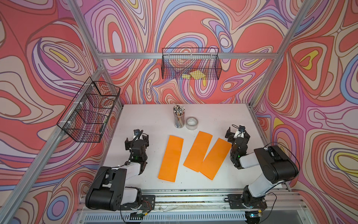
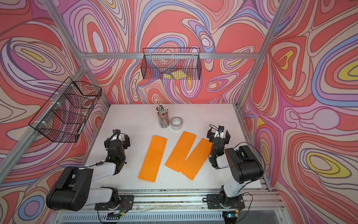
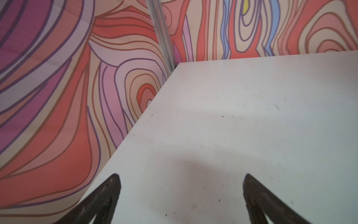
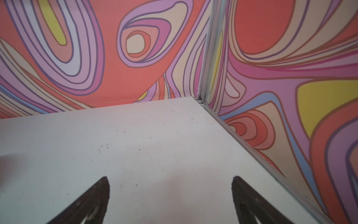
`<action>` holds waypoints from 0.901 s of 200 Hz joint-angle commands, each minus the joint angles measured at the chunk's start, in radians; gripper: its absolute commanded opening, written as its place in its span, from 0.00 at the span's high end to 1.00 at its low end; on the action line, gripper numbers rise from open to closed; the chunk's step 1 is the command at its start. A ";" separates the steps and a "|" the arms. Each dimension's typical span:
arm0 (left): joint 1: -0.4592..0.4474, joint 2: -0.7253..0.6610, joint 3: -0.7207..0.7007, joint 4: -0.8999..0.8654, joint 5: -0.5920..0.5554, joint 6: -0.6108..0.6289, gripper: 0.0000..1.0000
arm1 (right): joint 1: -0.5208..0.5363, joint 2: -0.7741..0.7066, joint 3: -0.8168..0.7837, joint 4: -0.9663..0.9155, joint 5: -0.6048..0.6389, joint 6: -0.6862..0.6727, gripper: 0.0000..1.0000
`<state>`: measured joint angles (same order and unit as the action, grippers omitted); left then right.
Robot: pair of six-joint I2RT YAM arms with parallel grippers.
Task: Fold the rectangular paper in half along the long edge
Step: Reset both arms
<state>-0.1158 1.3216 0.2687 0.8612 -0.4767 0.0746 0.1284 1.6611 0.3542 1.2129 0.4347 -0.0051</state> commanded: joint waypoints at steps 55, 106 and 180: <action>0.022 0.017 0.058 -0.083 0.115 0.014 0.01 | -0.085 0.048 0.099 -0.214 -0.173 0.055 0.02; 0.111 -0.129 -0.132 0.092 0.277 -0.189 0.01 | -0.087 0.044 0.098 -0.219 -0.169 0.055 0.02; 0.137 0.198 0.095 0.015 0.480 -0.119 0.01 | -0.087 0.044 0.098 -0.219 -0.169 0.056 0.02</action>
<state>0.0151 1.5131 0.2668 0.9806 -0.0746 -0.0563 0.0460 1.7039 0.4500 1.0012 0.2684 0.0437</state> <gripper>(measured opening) 0.992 0.983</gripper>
